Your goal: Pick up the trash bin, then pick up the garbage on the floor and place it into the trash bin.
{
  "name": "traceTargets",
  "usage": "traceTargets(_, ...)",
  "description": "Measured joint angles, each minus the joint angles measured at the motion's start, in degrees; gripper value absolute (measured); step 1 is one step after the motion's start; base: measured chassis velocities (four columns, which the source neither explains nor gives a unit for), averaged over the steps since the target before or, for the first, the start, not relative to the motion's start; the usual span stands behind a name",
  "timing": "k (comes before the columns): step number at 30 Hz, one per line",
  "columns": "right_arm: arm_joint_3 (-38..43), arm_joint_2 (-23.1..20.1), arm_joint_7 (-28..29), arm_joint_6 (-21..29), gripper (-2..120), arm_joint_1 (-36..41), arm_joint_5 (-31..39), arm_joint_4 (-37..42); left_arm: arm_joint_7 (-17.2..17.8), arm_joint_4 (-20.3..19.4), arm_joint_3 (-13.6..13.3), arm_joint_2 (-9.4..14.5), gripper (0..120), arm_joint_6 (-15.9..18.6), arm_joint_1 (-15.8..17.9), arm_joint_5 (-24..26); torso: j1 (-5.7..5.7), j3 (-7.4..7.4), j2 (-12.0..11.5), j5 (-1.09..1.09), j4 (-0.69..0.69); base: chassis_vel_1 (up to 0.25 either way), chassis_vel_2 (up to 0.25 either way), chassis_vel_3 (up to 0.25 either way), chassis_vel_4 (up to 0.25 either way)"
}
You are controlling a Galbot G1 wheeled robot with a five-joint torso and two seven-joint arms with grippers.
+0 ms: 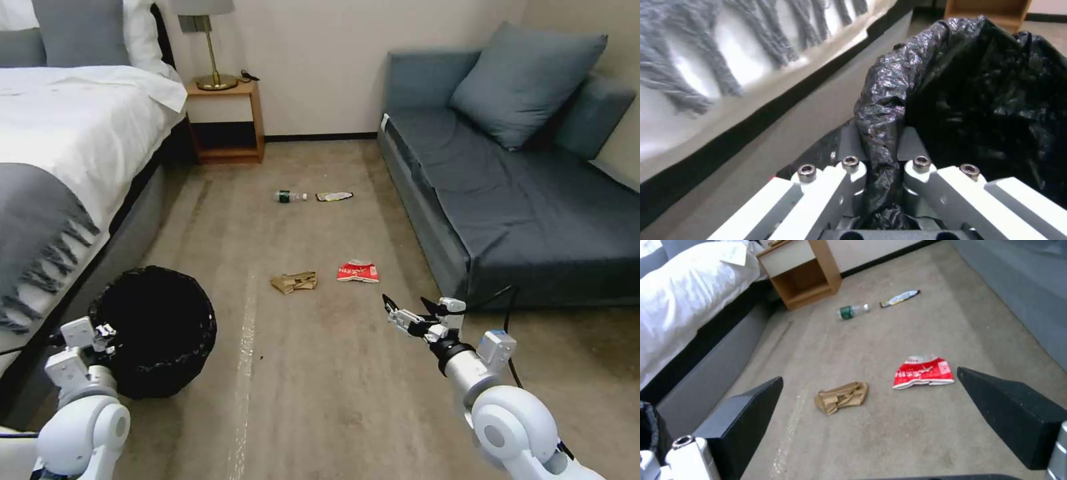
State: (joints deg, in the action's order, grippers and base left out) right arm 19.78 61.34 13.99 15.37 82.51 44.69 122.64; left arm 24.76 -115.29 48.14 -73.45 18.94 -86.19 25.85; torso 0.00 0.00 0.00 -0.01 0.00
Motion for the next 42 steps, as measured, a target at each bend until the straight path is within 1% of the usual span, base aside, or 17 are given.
traceTargets(19, -1.2, 1.0, -0.9, -0.5, 100, 0.3, -1.9, -1.5, -0.1, 1.2, 0.1, 0.4, 6, -0.6, 0.6, 0.7, 0.0, 0.0, 0.0, 0.01, 0.0, -0.085, 0.091, 0.094, -0.087)
traceTargets(42, -1.7, 1.5, -1.5, -0.8, 100, 0.9, -3.6, -2.6, -0.3, 2.0, -0.2, 0.5, 6, -1.0, 1.3, 0.7, 0.0, 0.0, 0.0, 0.01, -0.01, -0.138, 0.135, 0.132, -0.133)
